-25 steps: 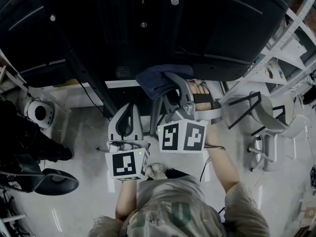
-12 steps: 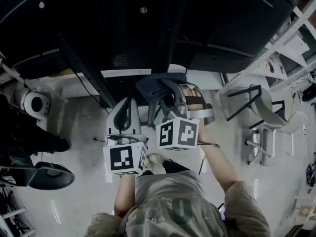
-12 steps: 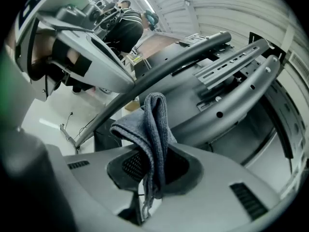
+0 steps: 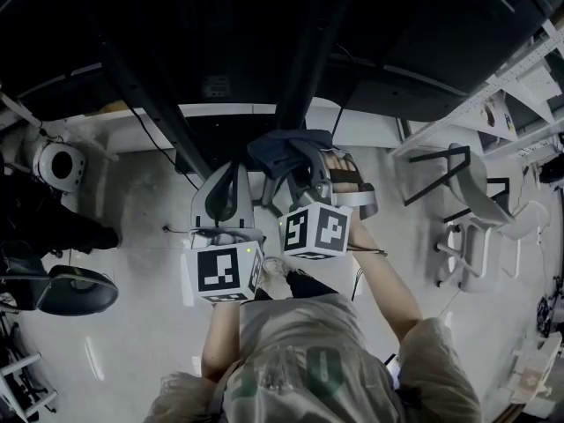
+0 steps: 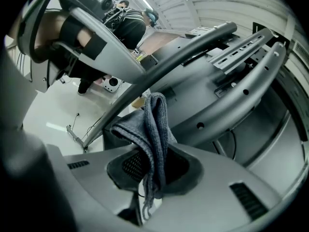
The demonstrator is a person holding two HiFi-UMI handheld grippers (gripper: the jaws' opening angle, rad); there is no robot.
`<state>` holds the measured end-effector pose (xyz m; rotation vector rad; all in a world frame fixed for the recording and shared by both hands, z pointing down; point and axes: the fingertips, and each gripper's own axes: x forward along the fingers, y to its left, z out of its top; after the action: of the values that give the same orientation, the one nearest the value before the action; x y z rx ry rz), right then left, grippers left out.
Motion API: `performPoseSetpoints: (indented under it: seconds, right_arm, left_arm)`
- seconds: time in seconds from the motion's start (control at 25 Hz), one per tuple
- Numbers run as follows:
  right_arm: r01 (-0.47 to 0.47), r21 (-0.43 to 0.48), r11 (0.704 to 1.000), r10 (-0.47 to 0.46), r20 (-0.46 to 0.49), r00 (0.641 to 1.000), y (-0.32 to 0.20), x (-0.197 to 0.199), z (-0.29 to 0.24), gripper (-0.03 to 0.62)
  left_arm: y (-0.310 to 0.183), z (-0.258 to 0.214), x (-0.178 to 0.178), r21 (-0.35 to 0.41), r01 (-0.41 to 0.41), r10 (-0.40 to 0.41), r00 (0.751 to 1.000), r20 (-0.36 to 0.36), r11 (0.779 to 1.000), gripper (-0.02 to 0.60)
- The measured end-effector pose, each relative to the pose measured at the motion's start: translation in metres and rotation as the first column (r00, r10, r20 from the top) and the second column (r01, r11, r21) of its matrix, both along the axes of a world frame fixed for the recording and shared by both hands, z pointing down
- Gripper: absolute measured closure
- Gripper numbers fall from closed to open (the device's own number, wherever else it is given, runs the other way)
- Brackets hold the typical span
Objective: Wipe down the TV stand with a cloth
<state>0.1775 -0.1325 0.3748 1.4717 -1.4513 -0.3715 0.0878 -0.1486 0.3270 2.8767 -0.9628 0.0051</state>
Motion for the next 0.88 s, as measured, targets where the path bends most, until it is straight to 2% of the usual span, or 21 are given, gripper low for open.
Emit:
performPoseSetpoints:
  seconds: [0.64,0.76,0.88]
  right_arm:
    - [0.017,-0.147,0.989,-0.015,0.016,1.0,0.002,0.003,0.108,0.531]
    - [0.024,-0.183,0.983,-0.026,-0.006,1.0,0.004,0.003,0.135,0.531]
    - [0.023,-0.225,0.974,-0.019,0.021,1.0,0.003,0.003,0.164,0.531]
  left_arm:
    - [-0.011,0.016,-0.002,-0.023,0.043,-0.042,0.999,0.026,0.999,0.566]
    - [-0.013,0.019,-0.006,-0.029,0.06,-0.059,0.998,0.028,0.998,0.566]
    - [-0.017,0.024,-0.012,-0.04,0.075,-0.074,0.997,0.023,0.996,0.566]
